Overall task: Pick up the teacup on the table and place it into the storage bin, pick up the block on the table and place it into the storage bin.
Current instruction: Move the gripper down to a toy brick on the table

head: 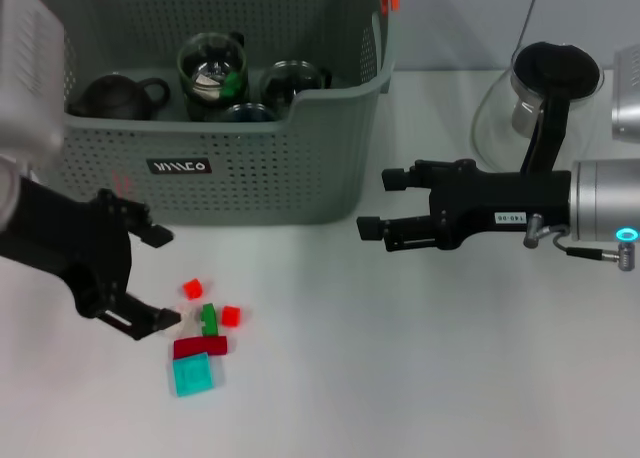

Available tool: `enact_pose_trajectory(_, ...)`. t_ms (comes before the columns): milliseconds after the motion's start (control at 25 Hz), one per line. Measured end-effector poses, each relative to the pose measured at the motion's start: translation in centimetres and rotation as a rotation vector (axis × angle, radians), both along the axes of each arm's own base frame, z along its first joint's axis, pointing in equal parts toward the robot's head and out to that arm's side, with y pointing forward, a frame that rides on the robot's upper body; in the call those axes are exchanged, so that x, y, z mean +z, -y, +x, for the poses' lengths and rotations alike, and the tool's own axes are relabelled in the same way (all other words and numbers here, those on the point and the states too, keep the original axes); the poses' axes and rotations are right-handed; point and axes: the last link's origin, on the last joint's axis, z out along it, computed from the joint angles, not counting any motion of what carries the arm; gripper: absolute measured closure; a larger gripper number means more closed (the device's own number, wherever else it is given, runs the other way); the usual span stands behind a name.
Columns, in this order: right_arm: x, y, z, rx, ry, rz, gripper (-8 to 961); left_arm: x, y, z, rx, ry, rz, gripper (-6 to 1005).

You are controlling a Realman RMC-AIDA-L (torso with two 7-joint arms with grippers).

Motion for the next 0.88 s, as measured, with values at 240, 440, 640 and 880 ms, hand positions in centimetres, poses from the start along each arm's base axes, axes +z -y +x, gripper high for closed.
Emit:
enact_pose_trajectory(240,-0.1,0.0,0.0,-0.007,-0.003,-0.003,39,-3.1,-1.9,-2.4,-0.077,-0.219,0.004,123)
enact_pose_trajectory(440,-0.2,0.1,-0.1,-0.024,-0.010,-0.012,39,-4.6,-2.6,-3.2,-0.157,-0.330,-0.026,130)
enact_pose_trajectory(640,-0.4,0.1,-0.2,-0.032,-0.017,-0.017,39,-5.6,-2.8,-3.4,-0.213,-0.406,-0.063,137)
enact_pose_trajectory(880,-0.3,0.1,-0.3,-0.038,-0.020,-0.018,39,-6.8,-2.5,-2.7,-0.278,-0.445,-0.123,145)
